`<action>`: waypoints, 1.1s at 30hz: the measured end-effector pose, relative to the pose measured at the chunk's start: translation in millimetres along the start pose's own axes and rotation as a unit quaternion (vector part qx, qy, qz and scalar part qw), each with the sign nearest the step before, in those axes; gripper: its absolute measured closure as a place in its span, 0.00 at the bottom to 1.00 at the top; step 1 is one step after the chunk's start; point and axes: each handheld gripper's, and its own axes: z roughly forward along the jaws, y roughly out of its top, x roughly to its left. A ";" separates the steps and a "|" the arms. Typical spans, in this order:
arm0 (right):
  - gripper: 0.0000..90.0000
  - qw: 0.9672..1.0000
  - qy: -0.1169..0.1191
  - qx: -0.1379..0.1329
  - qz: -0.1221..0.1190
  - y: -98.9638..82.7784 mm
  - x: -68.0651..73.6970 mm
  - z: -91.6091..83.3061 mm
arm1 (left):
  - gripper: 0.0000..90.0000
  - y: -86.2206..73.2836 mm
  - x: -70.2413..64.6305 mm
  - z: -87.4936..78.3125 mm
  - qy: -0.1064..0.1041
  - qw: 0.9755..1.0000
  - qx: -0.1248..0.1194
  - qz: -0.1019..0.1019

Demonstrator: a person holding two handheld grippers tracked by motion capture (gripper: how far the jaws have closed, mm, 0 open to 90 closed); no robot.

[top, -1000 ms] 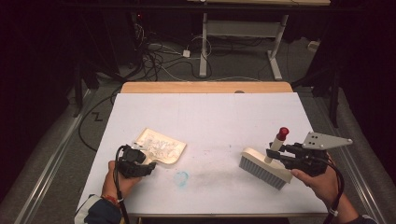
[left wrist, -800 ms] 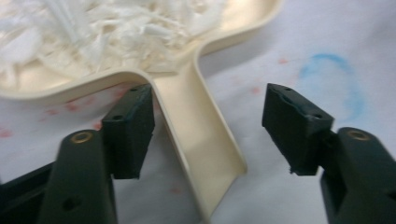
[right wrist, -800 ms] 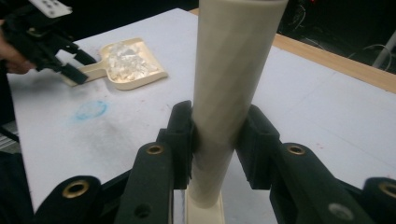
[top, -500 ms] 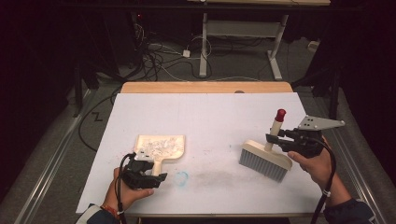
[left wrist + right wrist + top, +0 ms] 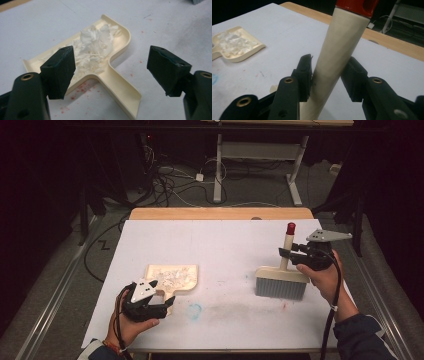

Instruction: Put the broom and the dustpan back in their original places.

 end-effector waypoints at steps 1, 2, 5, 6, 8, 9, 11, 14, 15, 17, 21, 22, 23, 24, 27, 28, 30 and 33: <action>0.68 1.000 -0.006 0.002 0.001 1.0 -1.4 3.2 | 0.24 -1.2 0.4 -0.1 0.001 1.000 -0.002 0.001; 0.68 1.000 -0.008 0.003 0.003 1.7 -3.2 6.6 | 0.24 -2.5 0.5 0.0 0.001 1.000 -0.006 0.001; 0.67 1.000 -0.024 0.014 0.011 2.4 -7.4 18.1 | 0.24 -4.7 -0.1 0.9 0.006 1.000 -0.006 0.011; 0.67 0.999 -0.027 0.016 0.014 2.4 -8.8 22.2 | 0.24 -5.1 -0.3 1.0 0.008 1.000 -0.009 0.012; 0.67 0.999 -0.034 0.022 0.020 2.7 -11.0 30.1 | 0.24 -5.2 -0.5 2.0 0.003 1.000 -0.009 0.011; 0.67 0.999 -0.036 0.026 0.019 3.0 -11.8 34.2 | 0.24 -5.2 -1.1 2.6 0.007 1.000 -0.008 0.012; 0.67 0.998 -0.044 0.036 0.015 3.2 -12.3 42.5 | 0.24 -5.6 -1.6 4.0 0.001 1.000 -0.004 0.013; 0.66 0.998 -0.046 0.048 0.015 2.9 -12.4 53.4 | 0.24 -5.7 -3.5 5.6 -0.001 1.000 0.004 0.020; 0.66 0.997 -0.051 0.055 0.011 3.1 -12.2 56.5 | 0.24 -6.0 -4.1 6.0 -0.004 1.000 0.003 0.021; 0.65 0.996 -0.059 0.062 0.013 2.8 -13.0 61.2 | 0.24 -5.7 -5.2 6.2 -0.004 1.000 0.002 0.023; 0.64 0.995 -0.073 0.067 0.015 1.6 -14.0 65.3 | 0.24 -5.3 -5.9 6.6 -0.004 1.000 0.000 0.025; 0.64 0.995 -0.075 0.068 0.015 1.3 -14.3 65.7 | 0.24 -5.3 -6.1 6.7 0.003 1.000 0.000 0.027; 0.64 0.994 -0.078 0.068 0.016 1.0 -14.5 66.4 | 0.24 -5.2 -6.3 6.7 0.011 0.999 0.001 0.030; 0.63 0.994 -0.083 0.069 0.017 0.5 -14.7 67.4 | 0.25 -5.3 -6.4 6.7 0.017 0.999 0.001 0.034; 0.58 0.993 -0.101 0.066 0.015 0.8 -14.0 69.9 | 0.25 -5.6 -5.9 5.6 0.018 0.999 -0.006 0.034; 0.56 0.992 -0.107 0.061 0.014 1.4 -13.5 69.7 | 0.25 -5.6 -6.2 5.2 0.018 0.999 -0.009 0.035; 0.56 0.993 -0.110 0.038 0.018 3.1 -13.4 66.5 | 0.25 -5.2 -6.6 5.0 0.017 0.999 -0.010 0.037; 0.55 0.993 -0.114 0.027 0.005 6.3 -9.6 63.8 | 0.25 -5.4 -7.8 5.9 0.016 0.999 -0.008 0.041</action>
